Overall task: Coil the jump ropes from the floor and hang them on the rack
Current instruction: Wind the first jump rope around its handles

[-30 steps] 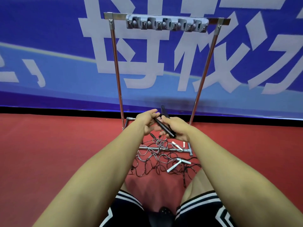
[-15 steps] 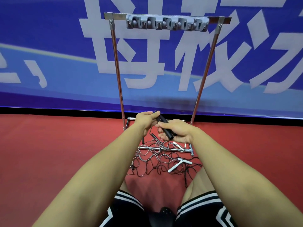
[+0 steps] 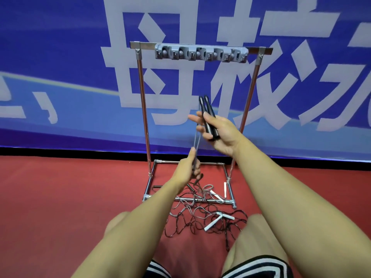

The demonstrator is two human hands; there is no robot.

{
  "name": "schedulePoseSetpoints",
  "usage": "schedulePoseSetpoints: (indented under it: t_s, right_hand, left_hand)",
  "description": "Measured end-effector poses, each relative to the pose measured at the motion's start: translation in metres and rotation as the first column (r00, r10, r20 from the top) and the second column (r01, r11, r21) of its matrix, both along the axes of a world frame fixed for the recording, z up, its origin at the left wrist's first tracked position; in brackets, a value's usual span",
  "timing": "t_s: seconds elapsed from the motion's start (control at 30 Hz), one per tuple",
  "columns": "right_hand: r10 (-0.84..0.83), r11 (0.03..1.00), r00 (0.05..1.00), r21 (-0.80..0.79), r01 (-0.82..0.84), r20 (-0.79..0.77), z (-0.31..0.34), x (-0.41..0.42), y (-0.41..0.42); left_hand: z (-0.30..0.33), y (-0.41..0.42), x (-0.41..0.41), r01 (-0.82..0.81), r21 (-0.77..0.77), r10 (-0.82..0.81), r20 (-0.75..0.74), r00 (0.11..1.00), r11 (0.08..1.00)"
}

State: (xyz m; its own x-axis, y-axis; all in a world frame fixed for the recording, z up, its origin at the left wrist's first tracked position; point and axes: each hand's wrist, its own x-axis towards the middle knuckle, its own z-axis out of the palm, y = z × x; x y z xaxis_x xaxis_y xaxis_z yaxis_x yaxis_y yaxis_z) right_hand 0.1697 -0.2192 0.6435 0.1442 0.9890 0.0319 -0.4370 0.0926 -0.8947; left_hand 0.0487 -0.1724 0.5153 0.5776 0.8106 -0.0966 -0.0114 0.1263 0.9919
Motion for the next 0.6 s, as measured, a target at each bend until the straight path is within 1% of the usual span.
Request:
schedulePoseSetpoints:
  t_s: [0.1, 0.17, 0.27, 0.33, 0.4, 0.5, 0.53, 0.57, 0.6]
  right_hand:
    - [-0.093, 0.993, 0.995, 0.079, 0.091, 0.023, 0.021, 0.013, 0.002]
    - [-0.135, 0.985, 0.990, 0.116, 0.131, 0.032, 0.027, 0.021, 0.003]
    - [-0.185, 0.970, 0.981, 0.148, 0.191, -0.053, 0.025, 0.026, 0.002]
    - [-0.214, 0.966, 0.973, 0.128, 0.224, -0.086, 0.017, 0.027, 0.000]
    - [-0.237, 0.965, 0.966, 0.094, 0.246, -0.105, 0.005, 0.029, -0.001]
    - [-0.284, 0.954, 0.943, 0.042, 0.295, -0.171, -0.013, 0.034, 0.003]
    - [-0.318, 0.946, 0.935, 0.013, 0.324, -0.157, -0.019, 0.037, 0.006]
    - [-0.355, 0.935, 0.929, -0.020, 0.355, -0.102, -0.027, 0.040, 0.008]
    - [-0.385, 0.921, 0.923, -0.055, 0.385, 0.014, -0.037, 0.044, 0.009]
  left_hand:
    - [0.008, 0.006, -0.006, -0.058, 0.071, 0.056, 0.034, 0.998, 0.996]
    - [0.021, 0.010, -0.009, -0.102, 0.153, 0.092, 0.074, 0.993, 0.983]
    - [0.036, 0.014, -0.016, -0.177, 0.341, 0.161, 0.076, 0.984, 0.923]
    - [0.036, 0.014, -0.021, -0.212, 0.436, 0.208, 0.058, 0.976, 0.875]
    - [0.031, 0.013, -0.024, -0.187, 0.505, 0.220, -0.005, 0.976, 0.843]
    - [0.020, 0.009, -0.026, -0.092, 0.622, 0.236, -0.153, 0.960, 0.778]
    - [0.018, 0.008, -0.026, -0.049, 0.650, 0.241, -0.209, 0.948, 0.758]
    - [0.018, 0.005, -0.026, 0.005, 0.679, 0.252, -0.280, 0.927, 0.734]
    - [0.019, 0.003, -0.026, 0.070, 0.715, 0.273, -0.354, 0.895, 0.696]
